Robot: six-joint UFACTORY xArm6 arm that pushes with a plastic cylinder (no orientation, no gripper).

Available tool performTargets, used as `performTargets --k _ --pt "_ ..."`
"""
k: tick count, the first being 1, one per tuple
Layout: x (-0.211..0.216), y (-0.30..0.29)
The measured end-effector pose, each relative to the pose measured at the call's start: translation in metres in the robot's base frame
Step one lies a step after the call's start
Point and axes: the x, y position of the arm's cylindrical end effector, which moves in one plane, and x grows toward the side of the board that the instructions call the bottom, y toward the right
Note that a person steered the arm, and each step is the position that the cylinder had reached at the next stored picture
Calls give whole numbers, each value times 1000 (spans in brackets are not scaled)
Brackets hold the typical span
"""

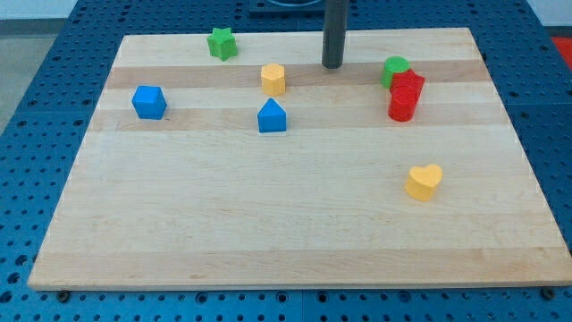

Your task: Move the yellow hexagon diagonally to the top left of the blue triangle

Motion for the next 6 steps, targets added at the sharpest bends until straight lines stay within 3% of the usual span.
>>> performTargets --k 4,6 --pt "9 -44" --pt "33 -62"
